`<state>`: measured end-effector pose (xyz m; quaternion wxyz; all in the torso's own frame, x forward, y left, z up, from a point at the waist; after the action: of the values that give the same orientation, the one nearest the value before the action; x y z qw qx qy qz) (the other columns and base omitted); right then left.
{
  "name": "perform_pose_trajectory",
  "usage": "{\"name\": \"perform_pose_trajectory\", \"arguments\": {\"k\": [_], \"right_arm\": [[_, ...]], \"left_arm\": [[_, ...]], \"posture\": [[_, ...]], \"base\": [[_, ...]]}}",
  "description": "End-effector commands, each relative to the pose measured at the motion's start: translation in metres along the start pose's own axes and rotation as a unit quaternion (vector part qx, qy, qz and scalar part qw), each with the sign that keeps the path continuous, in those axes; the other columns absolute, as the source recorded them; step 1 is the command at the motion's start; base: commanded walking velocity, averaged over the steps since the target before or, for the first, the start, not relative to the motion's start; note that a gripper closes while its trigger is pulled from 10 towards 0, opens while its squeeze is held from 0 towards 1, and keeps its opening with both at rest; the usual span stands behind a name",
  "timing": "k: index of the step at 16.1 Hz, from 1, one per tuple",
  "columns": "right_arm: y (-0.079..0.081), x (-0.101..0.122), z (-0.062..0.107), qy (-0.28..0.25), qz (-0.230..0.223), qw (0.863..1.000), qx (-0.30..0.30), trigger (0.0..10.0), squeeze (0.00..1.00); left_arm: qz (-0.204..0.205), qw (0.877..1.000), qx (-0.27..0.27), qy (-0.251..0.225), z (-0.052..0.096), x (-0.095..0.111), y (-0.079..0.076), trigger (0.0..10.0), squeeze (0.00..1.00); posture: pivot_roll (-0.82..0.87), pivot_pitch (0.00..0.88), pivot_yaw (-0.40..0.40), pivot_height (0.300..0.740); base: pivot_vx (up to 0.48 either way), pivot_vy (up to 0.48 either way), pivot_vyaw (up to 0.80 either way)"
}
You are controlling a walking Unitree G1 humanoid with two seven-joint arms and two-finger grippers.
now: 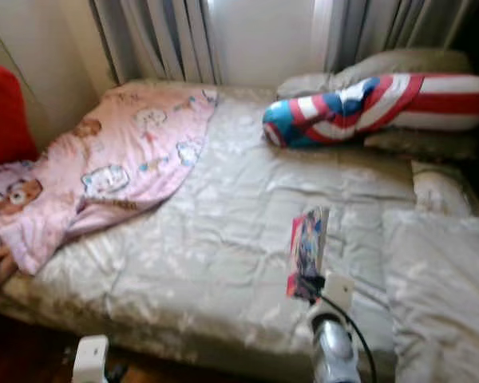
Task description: Clean up the room
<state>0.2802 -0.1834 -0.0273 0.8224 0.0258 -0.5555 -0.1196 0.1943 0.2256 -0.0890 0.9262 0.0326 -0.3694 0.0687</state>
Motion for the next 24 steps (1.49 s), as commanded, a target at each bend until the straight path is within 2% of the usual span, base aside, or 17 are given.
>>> {"name": "perform_pose_trajectory", "arguments": {"k": [1,4,6,18,21,24], "right_arm": [[0.0000,0.0109,-0.0035,-0.022,0.002,1.000,0.000,10.0,0.00],[-0.0008,0.0103,-0.0038,-0.018,0.000,1.000,-0.004,10.0,0.00],[-0.0011,0.0100,-0.0038,-0.017,0.002,1.000,-0.004,10.0,0.00],[-0.0006,0.0084,-0.0035,-0.011,0.007,1.000,-0.002,10.0,0.00],[0.0014,0.0097,-0.0040,-0.015,0.009,1.000,0.002,10.0,0.00],[0.0022,0.0094,-0.0038,-0.015,0.011,1.000,0.003,10.0,0.00]], "left_arm": [[-0.008,1.000,0.000,0.012,0.0009,-0.0047,0.0006,10.0,0.00],[-0.005,1.000,0.003,0.008,0.0004,-0.0026,0.0011,10.0,0.00],[0.000,1.000,0.005,0.006,0.0000,-0.0011,0.0020,10.0,0.00],[0.019,1.000,0.014,0.009,0.0018,-0.0060,0.0046,10.0,0.00],[0.017,1.000,0.009,0.010,0.0018,-0.0062,0.0035,10.0,0.00],[0.017,1.000,0.009,0.013,0.0023,-0.0081,0.0039,10.0,0.00]], "posture": [[0.02,0.023,-0.004,0.740],[0.02,0.033,-0.006,0.740],[0.02,0.045,-0.008,0.740],[0.02,0.063,-0.019,0.740],[0.02,0.066,-0.019,0.740],[0.02,0.067,-0.019,0.740]], "base": [[0.000,-0.251,0.00],[0.000,-0.361,0.00],[0.000,0.000,-0.71],[0.000,0.000,0.00],[0.265,0.000,-0.70],[0.281,0.000,0.00]]}}
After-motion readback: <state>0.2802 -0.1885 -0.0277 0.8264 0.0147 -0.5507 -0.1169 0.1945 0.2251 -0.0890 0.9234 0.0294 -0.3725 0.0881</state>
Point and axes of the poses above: a point about 5 cm out from each wrist's last joint towards the gripper, its own z axis pointing back from the gripper into the wrist, its own x axis along the axis of the wrist's last joint, y = z × x, the point moved 2 cm from there along -z, pointing out of the wrist towards the gripper, and after that the axes turned 2 degrees about z, right-handed, at the moved point
